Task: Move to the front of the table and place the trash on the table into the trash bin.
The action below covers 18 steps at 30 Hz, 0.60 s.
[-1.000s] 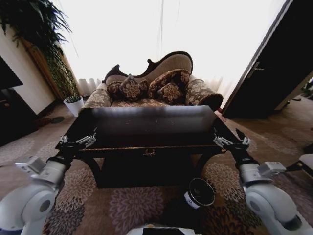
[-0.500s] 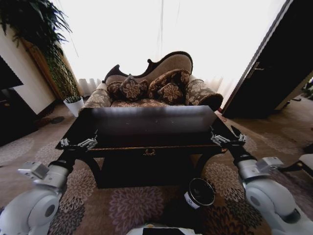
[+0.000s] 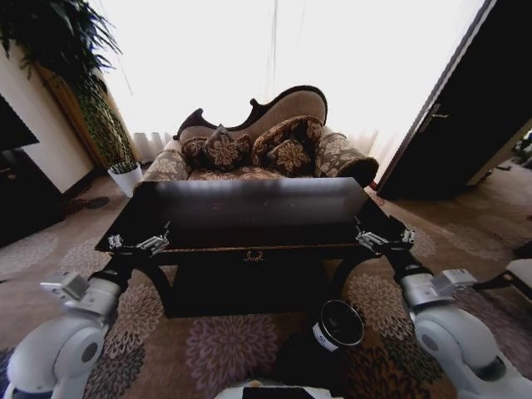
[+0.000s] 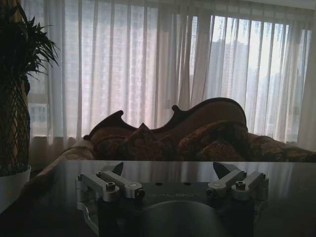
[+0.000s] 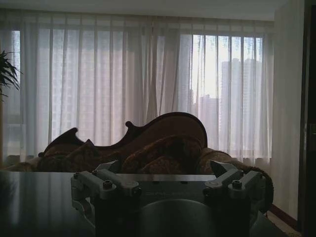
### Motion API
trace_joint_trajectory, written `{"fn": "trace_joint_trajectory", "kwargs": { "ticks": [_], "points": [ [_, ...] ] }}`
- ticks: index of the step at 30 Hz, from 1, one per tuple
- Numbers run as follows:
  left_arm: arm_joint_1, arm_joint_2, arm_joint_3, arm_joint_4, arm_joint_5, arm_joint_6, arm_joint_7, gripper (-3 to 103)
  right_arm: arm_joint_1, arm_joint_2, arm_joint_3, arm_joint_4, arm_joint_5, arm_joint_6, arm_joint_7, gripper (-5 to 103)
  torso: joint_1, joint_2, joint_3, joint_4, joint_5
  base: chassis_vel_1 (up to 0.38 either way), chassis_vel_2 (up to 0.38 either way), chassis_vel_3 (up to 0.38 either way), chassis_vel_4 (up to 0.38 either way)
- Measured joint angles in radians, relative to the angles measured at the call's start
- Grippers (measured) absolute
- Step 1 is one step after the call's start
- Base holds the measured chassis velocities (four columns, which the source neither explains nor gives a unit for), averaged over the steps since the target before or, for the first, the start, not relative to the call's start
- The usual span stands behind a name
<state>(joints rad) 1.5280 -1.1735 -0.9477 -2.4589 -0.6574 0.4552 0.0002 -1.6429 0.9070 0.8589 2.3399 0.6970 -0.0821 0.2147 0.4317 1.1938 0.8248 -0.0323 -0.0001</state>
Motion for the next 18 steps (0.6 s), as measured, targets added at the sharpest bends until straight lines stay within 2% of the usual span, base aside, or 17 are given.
{"fn": "trace_joint_trajectory", "kwargs": {
  "ticks": [9, 18],
  "points": [
    [-0.005, 0.012, 0.014, 0.007, 0.0, 0.002, 0.0, 100, -0.02, 0.014, 0.008, 0.006, -0.008, 0.002, -0.004, 100, -0.001, 0.0, 0.0, 0.0, -0.0001, 0.234, -0.23, -0.235, 0.233],
    [-0.01, 0.018, 0.025, 0.011, 0.0, 0.004, -0.001, 100, -0.033, 0.02, 0.015, 0.006, -0.017, 0.002, -0.005, 100, -0.001, 0.0, 0.0, -0.0001, 0.0, 0.334, -0.339, -0.326, 0.329]
  ]
}}
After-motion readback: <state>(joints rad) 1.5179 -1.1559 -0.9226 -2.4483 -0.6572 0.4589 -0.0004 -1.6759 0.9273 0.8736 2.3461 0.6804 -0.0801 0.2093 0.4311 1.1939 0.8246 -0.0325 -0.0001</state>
